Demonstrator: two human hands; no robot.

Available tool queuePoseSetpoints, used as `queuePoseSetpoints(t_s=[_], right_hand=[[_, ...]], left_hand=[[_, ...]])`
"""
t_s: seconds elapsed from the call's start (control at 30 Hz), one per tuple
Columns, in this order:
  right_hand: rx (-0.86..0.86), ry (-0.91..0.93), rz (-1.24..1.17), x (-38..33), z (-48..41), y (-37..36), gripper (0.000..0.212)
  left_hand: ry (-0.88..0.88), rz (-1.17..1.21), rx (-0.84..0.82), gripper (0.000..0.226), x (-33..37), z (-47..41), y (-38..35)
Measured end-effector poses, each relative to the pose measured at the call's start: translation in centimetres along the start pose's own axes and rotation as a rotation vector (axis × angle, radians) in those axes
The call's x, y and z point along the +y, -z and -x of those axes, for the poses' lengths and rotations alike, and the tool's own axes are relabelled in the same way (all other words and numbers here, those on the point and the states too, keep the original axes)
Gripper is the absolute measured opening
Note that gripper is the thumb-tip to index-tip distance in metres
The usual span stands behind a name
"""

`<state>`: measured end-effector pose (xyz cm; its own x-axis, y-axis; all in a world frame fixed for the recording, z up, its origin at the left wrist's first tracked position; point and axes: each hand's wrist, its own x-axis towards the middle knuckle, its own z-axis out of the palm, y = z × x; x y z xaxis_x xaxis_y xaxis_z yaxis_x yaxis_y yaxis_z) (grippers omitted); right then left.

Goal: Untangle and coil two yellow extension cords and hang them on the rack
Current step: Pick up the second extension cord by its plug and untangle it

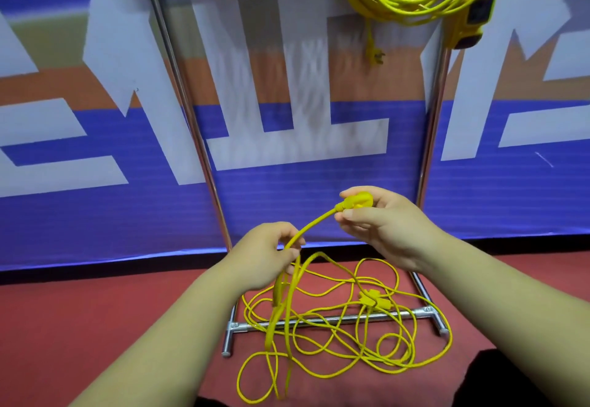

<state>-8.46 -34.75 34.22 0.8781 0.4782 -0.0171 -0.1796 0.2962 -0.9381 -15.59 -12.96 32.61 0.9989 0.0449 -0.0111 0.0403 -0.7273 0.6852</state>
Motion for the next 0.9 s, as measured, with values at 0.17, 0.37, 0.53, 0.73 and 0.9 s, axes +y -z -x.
queuePoseSetpoints(t_s=[0.17, 0.37, 0.53, 0.73, 0.9], right_hand=[[0.089, 0.03, -0.052, 0.0, -1.2, 0.2, 0.024], [0.157, 0.031, -0.034, 0.1, -2.2, 1.3, 0.025], [0.244, 0.017, 0.051, 0.8, -2.9, 2.1, 0.024], [0.221, 0.01, 0.441, 1.8, -3.0, 3.0, 0.011], [0.132, -0.008, 0.78, 2.9, -3.1, 3.4, 0.015]], left_hand=[[0.048, 0.178, 0.132, 0.015, 0.5, -0.9, 0.3], [0.089, 0.197, -0.023, 0.037, -1.0, -1.5, 0.7], [-0.07, 0.034, 0.004, 0.021, -2.0, -2.2, 0.9], [-0.162, 0.024, 0.255, 0.015, -1.6, -2.1, 1.0], [-0.045, 0.058, 0.34, 0.012, -2.1, -2.5, 1.2]])
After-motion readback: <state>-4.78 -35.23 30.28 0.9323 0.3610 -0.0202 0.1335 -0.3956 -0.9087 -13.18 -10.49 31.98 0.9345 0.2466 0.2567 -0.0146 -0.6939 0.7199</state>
